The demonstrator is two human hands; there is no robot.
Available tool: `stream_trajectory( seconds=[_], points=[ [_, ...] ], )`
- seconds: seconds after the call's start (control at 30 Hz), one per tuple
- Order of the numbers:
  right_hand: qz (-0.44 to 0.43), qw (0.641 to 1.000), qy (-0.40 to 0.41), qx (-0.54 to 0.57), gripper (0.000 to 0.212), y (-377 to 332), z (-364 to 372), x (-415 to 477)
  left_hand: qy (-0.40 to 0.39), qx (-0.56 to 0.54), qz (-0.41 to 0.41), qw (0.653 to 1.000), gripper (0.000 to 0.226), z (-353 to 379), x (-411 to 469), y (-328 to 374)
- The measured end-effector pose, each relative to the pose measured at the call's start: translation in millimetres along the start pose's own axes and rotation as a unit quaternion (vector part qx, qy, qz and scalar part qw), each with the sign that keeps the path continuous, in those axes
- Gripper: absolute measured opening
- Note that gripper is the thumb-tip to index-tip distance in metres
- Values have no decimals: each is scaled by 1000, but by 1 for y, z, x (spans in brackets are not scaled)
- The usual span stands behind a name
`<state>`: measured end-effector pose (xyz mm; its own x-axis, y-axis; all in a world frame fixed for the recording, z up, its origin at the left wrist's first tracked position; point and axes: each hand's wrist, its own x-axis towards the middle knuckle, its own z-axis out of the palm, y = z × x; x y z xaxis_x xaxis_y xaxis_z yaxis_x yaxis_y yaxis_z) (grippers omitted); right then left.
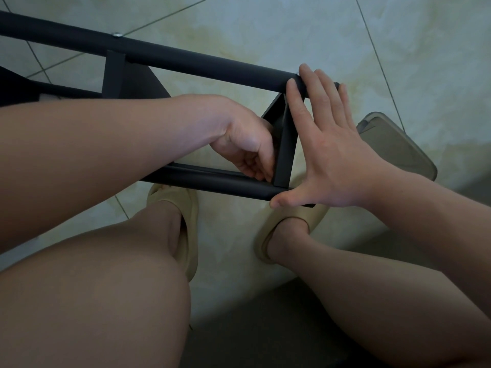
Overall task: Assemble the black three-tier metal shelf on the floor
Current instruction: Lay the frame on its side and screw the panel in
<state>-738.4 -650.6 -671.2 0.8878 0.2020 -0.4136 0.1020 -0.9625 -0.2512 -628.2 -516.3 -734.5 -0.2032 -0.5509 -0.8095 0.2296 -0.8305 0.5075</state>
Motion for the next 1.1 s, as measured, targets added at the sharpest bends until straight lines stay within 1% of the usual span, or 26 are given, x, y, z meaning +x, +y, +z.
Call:
stream_trajectory(
  seconds=[0.17, 0.37, 0.63, 0.77, 0.87, 0.93, 1.0, 1.1],
  points=[
    [-1, 1000, 5, -2, 153, 0, 1, 0, -1, -19, 25, 999, 33, 0, 0, -5],
    [1, 1000, 3, -1, 155, 0, 1, 0, -6, -35, 48, 998, 23, 1, 1, -9],
    [-1, 1000, 5, 3, 154, 0, 1, 0, -7, -31, 64, 997, 26, 2, -1, -10],
    [-2, 1000, 5, 2, 153, 1, 0, 0, -4, -47, 73, 996, 36, 3, 0, -12],
    [-1, 1000, 2, 7, 154, 0, 0, 0, -19, -57, 65, 996, 37, 0, 0, -12],
    [2, 1000, 2, 7, 155, 0, 0, 0, -38, -41, 44, 997, 31, -3, -1, -10],
    [2, 1000, 1, 5, 154, 0, -1, 0, -46, -12, 17, 999, 20, -5, -2, -7],
    [3, 1000, 0, 0, 154, 0, -1, 0, -24, 39, -3, 999, 9, -6, -2, -3]
  ],
)
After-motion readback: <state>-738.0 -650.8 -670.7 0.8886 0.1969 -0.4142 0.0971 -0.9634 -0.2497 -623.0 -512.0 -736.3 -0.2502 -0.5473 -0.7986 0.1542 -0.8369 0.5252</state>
